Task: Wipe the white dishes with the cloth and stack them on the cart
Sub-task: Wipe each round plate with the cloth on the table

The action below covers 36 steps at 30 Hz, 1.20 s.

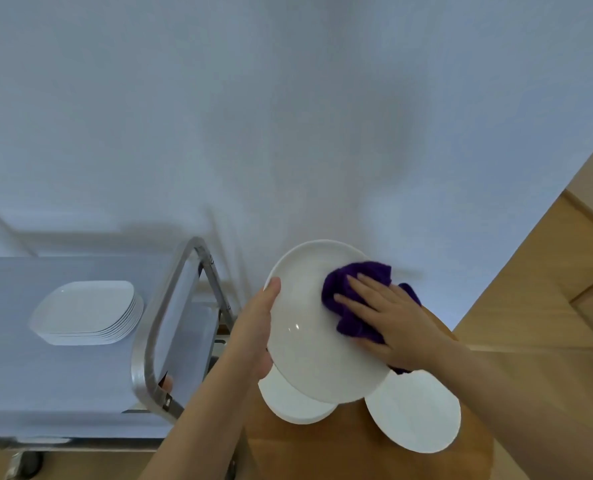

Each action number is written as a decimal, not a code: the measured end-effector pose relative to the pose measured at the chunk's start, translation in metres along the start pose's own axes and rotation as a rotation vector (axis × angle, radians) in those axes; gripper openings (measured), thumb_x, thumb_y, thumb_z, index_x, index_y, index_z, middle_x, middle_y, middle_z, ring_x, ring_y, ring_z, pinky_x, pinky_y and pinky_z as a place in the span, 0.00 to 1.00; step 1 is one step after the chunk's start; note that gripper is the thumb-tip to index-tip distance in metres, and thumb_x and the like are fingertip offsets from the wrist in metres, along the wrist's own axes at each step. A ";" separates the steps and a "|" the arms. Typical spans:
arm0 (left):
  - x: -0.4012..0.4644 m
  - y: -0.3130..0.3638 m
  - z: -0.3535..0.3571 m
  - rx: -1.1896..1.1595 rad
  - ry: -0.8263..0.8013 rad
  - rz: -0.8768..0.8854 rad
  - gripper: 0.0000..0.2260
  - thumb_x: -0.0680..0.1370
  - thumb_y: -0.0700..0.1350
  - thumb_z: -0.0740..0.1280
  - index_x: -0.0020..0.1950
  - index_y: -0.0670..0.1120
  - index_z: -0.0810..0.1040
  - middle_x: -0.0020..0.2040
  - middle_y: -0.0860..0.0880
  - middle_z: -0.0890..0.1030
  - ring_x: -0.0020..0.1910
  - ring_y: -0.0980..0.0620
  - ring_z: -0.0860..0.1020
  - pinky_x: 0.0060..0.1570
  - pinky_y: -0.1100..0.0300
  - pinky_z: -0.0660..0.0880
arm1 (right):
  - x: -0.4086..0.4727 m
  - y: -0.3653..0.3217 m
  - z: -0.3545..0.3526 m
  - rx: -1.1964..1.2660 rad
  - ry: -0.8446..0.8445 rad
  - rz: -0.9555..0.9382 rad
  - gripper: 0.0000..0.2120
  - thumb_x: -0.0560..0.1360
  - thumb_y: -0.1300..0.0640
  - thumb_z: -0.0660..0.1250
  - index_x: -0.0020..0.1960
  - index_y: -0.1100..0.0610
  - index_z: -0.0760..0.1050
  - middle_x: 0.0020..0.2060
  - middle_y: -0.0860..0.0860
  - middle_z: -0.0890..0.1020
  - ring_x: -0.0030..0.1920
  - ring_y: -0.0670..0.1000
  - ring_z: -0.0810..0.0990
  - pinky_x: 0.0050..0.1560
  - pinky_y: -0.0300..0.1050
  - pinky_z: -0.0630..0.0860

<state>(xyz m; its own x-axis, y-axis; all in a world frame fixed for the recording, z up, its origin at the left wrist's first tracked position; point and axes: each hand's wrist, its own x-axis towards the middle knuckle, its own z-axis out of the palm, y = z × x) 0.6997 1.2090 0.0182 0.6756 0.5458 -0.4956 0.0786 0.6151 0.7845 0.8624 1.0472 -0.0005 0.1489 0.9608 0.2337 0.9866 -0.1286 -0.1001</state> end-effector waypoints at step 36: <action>0.015 0.008 -0.030 0.280 0.008 0.173 0.38 0.63 0.63 0.75 0.68 0.47 0.72 0.56 0.51 0.81 0.53 0.48 0.80 0.40 0.58 0.79 | 0.019 -0.065 -0.051 2.014 0.420 0.641 0.17 0.67 0.63 0.70 0.56 0.56 0.79 0.49 0.58 0.83 0.47 0.59 0.83 0.39 0.49 0.80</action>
<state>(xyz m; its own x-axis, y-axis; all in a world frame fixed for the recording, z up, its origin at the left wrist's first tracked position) 0.6889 1.2395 0.0061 0.6909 0.6335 -0.3482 0.1623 0.3334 0.9287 0.8042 1.0609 0.0593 0.6257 0.7699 -0.1255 -0.5384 0.3099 -0.7836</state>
